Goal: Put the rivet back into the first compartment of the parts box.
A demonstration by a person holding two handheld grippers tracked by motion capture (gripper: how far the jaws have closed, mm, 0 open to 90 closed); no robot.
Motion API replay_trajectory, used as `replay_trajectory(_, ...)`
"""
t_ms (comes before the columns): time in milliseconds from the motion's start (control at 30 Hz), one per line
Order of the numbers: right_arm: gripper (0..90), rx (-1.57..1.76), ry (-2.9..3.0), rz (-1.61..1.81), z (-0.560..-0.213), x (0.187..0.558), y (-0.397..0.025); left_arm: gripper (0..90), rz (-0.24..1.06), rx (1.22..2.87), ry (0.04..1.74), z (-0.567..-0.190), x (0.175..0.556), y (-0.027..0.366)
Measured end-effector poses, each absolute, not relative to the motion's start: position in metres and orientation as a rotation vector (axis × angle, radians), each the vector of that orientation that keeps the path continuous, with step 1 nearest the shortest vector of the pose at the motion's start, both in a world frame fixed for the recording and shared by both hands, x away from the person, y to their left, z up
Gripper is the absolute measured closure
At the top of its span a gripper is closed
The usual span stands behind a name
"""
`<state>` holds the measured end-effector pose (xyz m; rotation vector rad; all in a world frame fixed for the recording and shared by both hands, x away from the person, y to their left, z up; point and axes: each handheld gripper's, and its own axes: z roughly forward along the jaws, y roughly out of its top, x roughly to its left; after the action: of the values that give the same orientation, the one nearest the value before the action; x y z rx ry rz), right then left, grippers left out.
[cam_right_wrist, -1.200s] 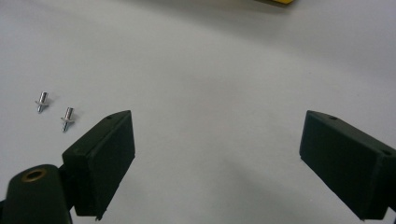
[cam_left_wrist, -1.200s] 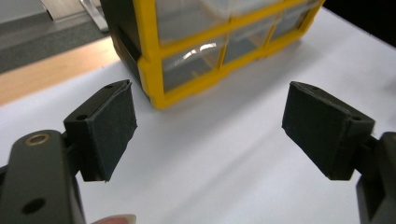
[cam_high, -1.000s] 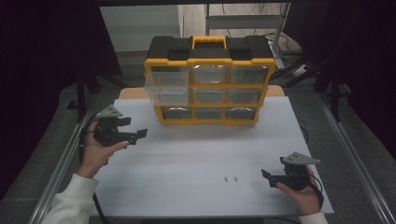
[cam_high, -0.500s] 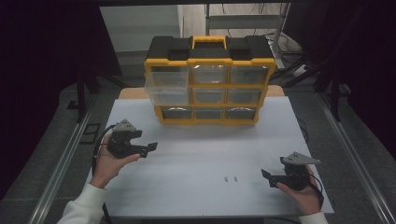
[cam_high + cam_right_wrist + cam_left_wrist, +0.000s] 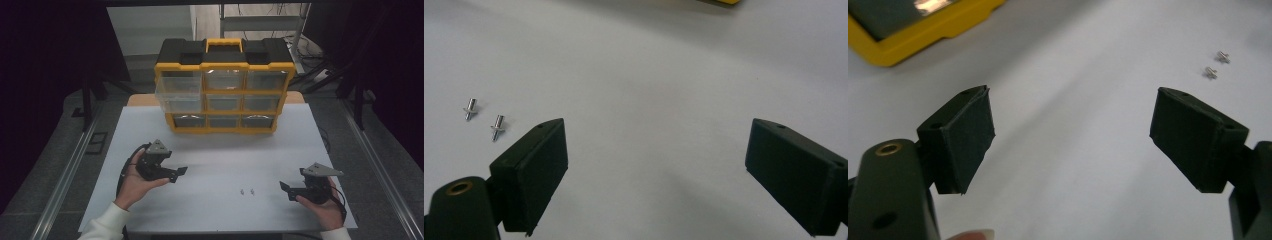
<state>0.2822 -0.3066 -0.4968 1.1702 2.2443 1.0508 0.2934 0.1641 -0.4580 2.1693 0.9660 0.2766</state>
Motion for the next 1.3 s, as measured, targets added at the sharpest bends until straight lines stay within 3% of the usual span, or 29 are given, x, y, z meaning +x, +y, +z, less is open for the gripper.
replay_trajectory(767,10.6,1.168,2.252,1.051,-0.498,0.283,-0.307,19.1,0.137,2.318,0.768,-0.489,0.293,0.065)
replay_trajectory(1300,10.6,1.169,2.252,1.050,-0.498,0.283,-0.307,20.4,0.096,2.366,0.691,-0.500,0.300,0.023)
